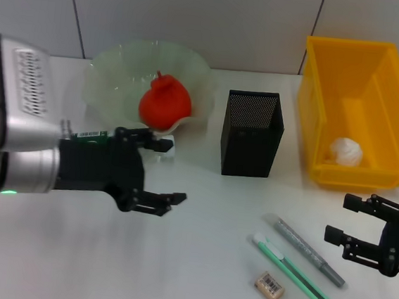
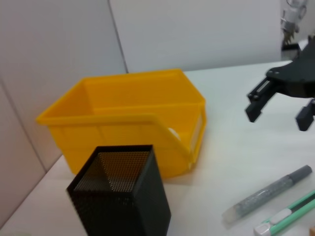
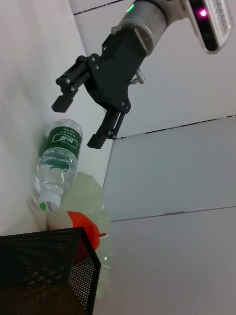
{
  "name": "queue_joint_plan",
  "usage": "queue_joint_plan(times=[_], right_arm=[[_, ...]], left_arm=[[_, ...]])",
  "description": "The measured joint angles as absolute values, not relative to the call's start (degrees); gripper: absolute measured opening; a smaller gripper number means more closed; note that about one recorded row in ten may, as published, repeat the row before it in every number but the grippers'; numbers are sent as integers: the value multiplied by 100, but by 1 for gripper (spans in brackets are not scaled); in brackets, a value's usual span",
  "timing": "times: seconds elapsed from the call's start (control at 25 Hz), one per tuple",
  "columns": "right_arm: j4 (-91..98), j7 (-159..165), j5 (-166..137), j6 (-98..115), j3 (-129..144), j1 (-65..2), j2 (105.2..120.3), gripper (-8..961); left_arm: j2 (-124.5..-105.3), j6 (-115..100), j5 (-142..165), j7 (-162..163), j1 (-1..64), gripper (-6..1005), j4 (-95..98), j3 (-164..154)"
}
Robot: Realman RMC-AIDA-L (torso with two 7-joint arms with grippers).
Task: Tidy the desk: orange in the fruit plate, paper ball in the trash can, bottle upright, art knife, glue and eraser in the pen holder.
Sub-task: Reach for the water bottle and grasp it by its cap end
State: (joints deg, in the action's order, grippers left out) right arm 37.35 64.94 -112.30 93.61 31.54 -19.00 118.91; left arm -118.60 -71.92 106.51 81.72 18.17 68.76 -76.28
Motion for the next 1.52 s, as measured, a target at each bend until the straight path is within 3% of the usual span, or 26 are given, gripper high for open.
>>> queue_joint_plan(times=[0.48, 0.72, 1.04, 1.12, 1.52], right_arm=[[3756, 6501, -11197, 9326, 3146, -1964, 11892, 746], [3746, 6503, -11186, 9322, 3147, -1983, 11892, 745], [3724, 6510, -11183, 9349, 3147, -1972, 11892, 745], [3719, 6510, -11184, 9358, 3147, -1964, 11896, 745], [3691, 6513, -11184, 9337, 3147, -1968, 11910, 745]], left_arm=[[-11873, -5147, 12579, 10057, 954, 851, 8890, -9911], [-11888, -4392, 13682, 11005, 1125, 851, 8704, -10726], [-11906, -3825, 14369, 11685, 1305, 723, 8447, -11233], [-11919, -3060, 15630, 13061, 1777, 709, 7784, -11817], [-11918, -2677, 16115, 14045, 2450, 720, 6892, -11912]])
